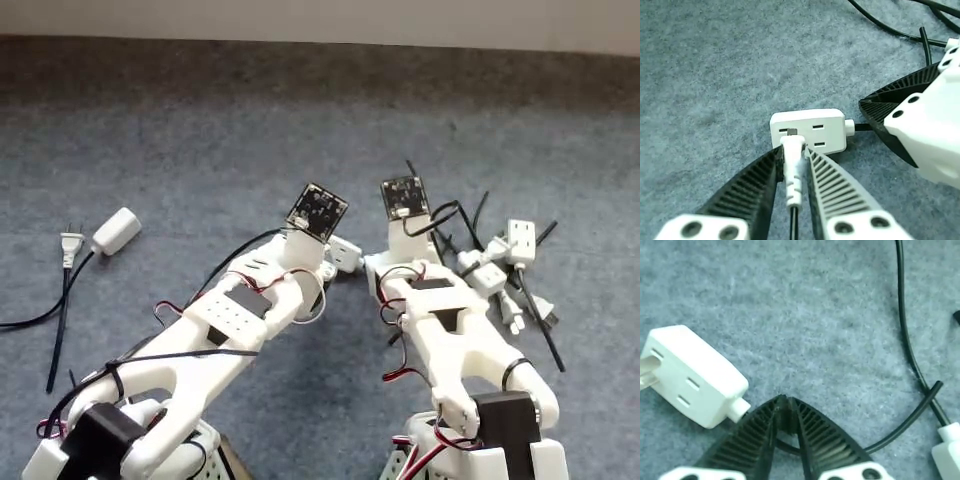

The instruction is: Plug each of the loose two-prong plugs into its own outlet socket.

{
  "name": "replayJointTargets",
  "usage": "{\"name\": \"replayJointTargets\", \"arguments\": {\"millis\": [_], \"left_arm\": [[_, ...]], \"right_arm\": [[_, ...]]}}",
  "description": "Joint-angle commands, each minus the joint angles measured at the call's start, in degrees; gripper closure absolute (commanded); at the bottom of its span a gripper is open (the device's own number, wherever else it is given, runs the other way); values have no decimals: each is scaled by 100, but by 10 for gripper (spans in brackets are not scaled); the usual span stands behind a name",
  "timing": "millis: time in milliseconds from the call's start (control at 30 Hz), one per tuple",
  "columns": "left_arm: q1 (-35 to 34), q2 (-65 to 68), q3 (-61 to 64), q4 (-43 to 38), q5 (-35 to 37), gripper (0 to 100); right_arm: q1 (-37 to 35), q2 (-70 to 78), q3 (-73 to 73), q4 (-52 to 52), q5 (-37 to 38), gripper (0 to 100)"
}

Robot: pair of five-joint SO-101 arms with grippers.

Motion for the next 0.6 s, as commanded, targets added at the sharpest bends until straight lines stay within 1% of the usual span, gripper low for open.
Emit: {"name": "replayJointTargets", "arguments": {"millis": [0, 100, 200, 400, 500, 567], "left_arm": [[-75, 365, -470, -97, -35, 993], [-259, 822, -884, -18, -9, 993], [-268, 1095, -1305, 519, 0, 993], [-286, 1209, -2123, 1952, -18, 993], [-259, 1209, -2273, 2312, 0, 993], [-251, 1209, -2273, 2365, 9, 993]], "right_arm": [[-22, -31, -268, -101, -35, 988], [-22, -31, -268, -101, -35, 988], [-22, -31, -268, -101, -35, 988], [-22, -31, -277, -101, -26, 988], [-22, -31, -286, -101, -26, 988], [-22, -31, -286, -101, -26, 988]]}}
